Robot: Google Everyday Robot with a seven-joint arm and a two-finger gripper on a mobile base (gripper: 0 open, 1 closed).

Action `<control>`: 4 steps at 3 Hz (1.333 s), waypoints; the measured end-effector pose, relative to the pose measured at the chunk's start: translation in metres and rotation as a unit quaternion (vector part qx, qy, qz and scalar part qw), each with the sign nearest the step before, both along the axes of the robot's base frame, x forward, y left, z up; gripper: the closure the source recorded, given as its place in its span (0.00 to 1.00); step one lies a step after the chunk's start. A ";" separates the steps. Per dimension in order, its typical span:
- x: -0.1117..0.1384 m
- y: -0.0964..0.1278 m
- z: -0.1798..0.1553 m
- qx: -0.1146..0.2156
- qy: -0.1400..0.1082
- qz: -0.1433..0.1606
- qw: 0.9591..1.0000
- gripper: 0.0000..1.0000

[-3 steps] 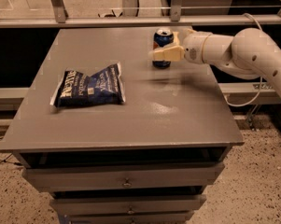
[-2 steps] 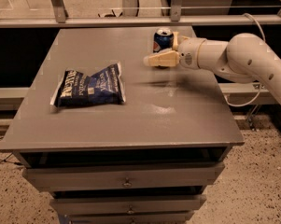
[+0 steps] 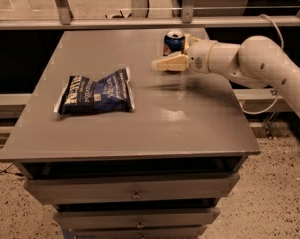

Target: Move pepsi can near blue chip bag

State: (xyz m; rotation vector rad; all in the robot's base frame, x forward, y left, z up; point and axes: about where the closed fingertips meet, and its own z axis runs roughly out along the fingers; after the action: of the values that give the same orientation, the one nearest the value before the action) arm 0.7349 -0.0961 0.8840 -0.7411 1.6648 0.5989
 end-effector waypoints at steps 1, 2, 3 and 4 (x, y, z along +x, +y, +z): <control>0.008 -0.007 0.004 -0.010 -0.018 -0.007 1.000 0.17; 0.012 -0.010 0.006 -0.014 -0.026 -0.012 0.999 0.41; 0.014 -0.012 0.009 -0.017 -0.030 -0.015 0.999 0.64; 0.020 -0.029 0.026 -0.032 -0.049 -0.032 0.998 0.88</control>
Offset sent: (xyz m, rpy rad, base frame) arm 0.0153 -0.0206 0.0101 -0.0392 -0.0708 -0.0439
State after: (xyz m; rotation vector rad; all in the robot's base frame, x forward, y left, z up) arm 0.7547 -0.1253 0.9103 -0.7491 1.6162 0.4590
